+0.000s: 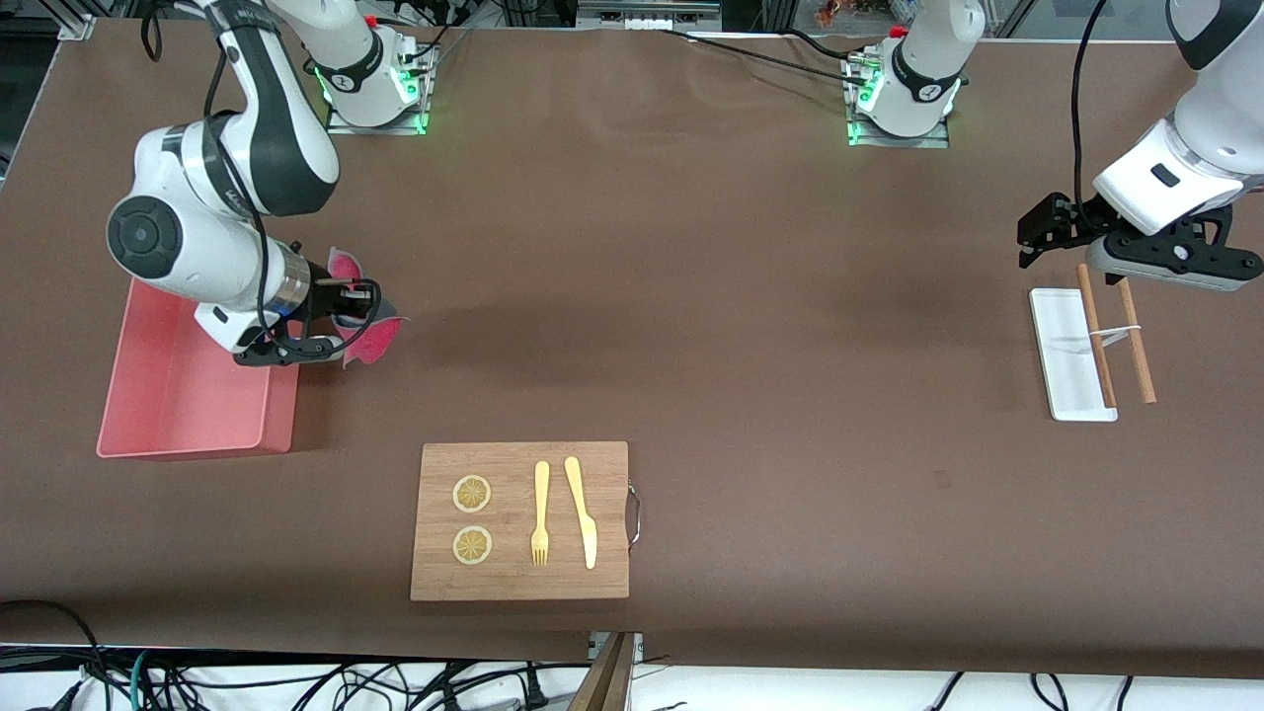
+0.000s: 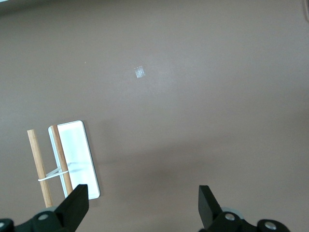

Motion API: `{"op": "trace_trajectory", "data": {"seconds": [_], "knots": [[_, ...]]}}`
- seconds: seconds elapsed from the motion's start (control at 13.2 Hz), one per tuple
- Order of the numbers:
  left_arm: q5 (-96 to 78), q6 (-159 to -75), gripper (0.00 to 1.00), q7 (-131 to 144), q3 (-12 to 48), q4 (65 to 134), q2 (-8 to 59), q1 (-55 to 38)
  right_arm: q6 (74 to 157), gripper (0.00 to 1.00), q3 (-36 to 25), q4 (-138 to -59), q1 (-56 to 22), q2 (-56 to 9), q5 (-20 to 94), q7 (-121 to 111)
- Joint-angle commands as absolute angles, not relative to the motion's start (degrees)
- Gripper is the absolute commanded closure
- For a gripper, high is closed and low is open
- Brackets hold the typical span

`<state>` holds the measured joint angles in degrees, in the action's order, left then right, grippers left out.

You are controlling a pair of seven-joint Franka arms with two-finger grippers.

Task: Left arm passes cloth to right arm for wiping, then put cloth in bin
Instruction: 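Wipe the table with the cloth in the right gripper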

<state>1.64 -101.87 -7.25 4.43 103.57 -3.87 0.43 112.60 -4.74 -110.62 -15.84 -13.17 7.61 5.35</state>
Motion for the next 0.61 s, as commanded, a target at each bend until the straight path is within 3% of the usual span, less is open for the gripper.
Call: {"op": "trace_trajectory", "data": {"seconds": [0.0,0.53], "knots": [[3.08,-101.6,0.0,-7.91,4.83,103.01,-3.69,0.79,116.96,1.0,-4.92,-111.18,-15.64,-18.26,6.42,7.73],[3.08,-100.37,0.0,-8.09,4.75,102.92,-3.69,0.88,124.44,1.0,-8.61,-111.09,-15.64,-27.85,6.59,8.53]]}}
